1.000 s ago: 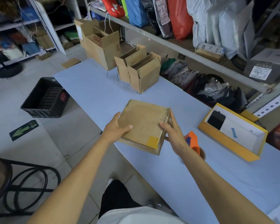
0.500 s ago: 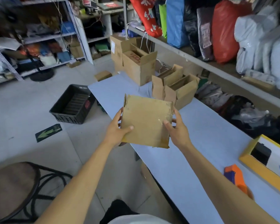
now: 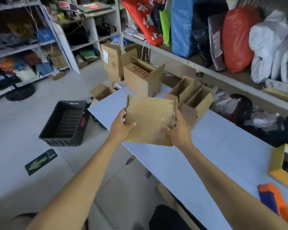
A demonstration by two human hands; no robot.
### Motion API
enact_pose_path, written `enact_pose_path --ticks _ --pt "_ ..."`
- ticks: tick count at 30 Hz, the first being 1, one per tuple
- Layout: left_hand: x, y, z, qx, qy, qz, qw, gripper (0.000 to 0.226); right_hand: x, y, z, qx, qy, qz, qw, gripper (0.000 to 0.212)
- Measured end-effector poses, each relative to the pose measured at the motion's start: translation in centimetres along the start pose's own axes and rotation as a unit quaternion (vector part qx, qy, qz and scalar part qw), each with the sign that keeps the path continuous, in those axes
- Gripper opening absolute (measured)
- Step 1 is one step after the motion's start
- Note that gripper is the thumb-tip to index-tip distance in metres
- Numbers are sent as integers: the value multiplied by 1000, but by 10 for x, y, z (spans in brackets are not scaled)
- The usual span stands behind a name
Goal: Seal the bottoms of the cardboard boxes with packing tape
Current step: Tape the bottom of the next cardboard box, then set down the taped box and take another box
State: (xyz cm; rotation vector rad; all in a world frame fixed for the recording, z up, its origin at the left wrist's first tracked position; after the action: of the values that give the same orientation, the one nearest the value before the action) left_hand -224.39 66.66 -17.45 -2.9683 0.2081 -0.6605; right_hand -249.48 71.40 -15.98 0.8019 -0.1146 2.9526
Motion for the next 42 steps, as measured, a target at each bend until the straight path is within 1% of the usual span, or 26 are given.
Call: enact_pose_path --ticks 6,9,12,16,20,24,28,31,35,38,40,42 --pt "34 106 28 18 42 14 999 69 -44 89 9 3 -20 1 1000 78" --pt "55 147 39 25 40 8 999 67 -66 137 16 1 -11 8 1000 73" --pt "74 185 55 52 33 19 998 65 -89 170 17 -13 5 -1 1000 68" --pt "95 239 66 56 37 35 997 60 -113 210 8 -57 33 -37 997 49" --pt "105 292 76 43 95 72 992 53 -132 236 6 -91 39 -76 992 46" --pt "105 344 90 29 93 124 988 50 -152 260 4 -131 48 -110 984 38" --pt "100 385 97 18 48 197 979 53 -178 271 8 -175 43 -133 975 47" --pt "96 405 109 -3 32 263 964 47 -198 275 12 -211 49 -168 962 53" --pt "92 425 133 -17 27 318 948 55 -230 282 9 -239 66 -188 950 64" --pt "91 434 155 -4 35 339 940 59 -245 284 6 -255 81 -202 942 70" --pt "91 436 161 -10 50 350 935 61 -250 284 6 -255 76 -212 940 72" --pt "94 431 162 -3 66 343 937 54 -251 281 6 -262 71 -218 938 73"
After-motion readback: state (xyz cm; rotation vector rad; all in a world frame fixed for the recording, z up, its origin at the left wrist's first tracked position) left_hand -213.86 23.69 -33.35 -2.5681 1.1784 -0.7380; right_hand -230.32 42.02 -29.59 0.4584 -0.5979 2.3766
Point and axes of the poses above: each hand's wrist, its own y-axis towards the middle knuckle, its own x-axis out of the back of the hand, z = x × y, the point moved 8 cm from there along y, towards the middle knuckle, and after that the axes turned 8 degrees about z, right-handed, at the moved point
